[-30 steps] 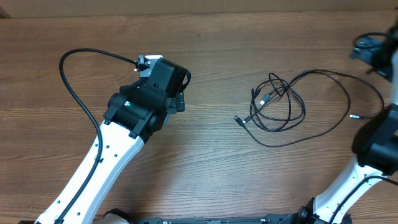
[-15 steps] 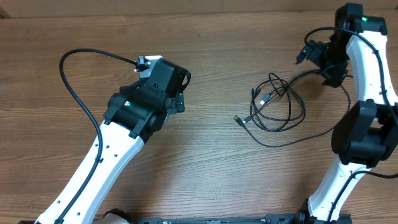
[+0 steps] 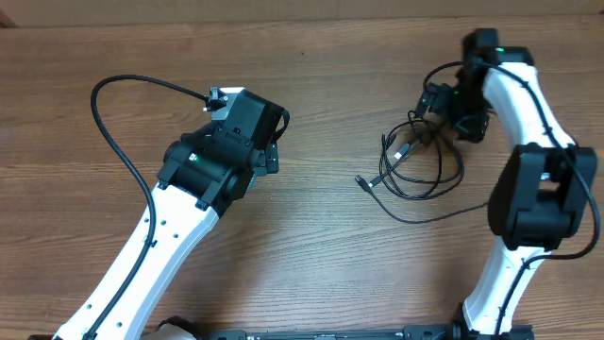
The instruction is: Untangle cables
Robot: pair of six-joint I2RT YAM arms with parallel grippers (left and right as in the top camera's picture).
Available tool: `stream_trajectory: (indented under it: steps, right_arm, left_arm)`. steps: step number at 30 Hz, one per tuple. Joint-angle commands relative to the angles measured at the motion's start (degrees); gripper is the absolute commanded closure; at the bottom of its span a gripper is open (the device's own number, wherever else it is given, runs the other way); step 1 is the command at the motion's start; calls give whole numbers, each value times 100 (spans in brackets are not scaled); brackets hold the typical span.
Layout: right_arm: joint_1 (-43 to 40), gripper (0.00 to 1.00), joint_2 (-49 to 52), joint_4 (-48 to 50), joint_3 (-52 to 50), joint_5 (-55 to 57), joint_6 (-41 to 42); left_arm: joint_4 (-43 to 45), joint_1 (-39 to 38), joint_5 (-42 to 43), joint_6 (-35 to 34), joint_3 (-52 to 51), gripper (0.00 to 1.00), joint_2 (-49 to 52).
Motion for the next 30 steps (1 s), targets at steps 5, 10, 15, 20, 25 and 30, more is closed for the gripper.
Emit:
stream_trajectory:
  steps: [5, 10, 15, 20, 25, 30]
  right_arm:
    - [164, 0, -214, 474, 94, 1346, -1521]
    - [177, 0, -402, 704, 267, 1569, -1862]
    - [286, 0, -791, 671, 378, 662, -2889]
    - [479, 0, -874, 190, 378, 409, -3751]
    - [715, 2, -874, -260, 378, 304, -4006]
    - [868, 7, -872, -422, 376, 149, -4223]
  left_arm:
    - [-39, 26, -55, 111, -33, 0, -31]
    - [-35, 26, -59, 114, -33, 0, 7]
    - [-26, 26, -57, 114, -33, 1, 118]
    - [-15, 26, -57, 114, -33, 0, 249]
    - [-13, 26, -59, 116, -33, 0, 258]
    - [-15, 26, -57, 116, -33, 1, 258]
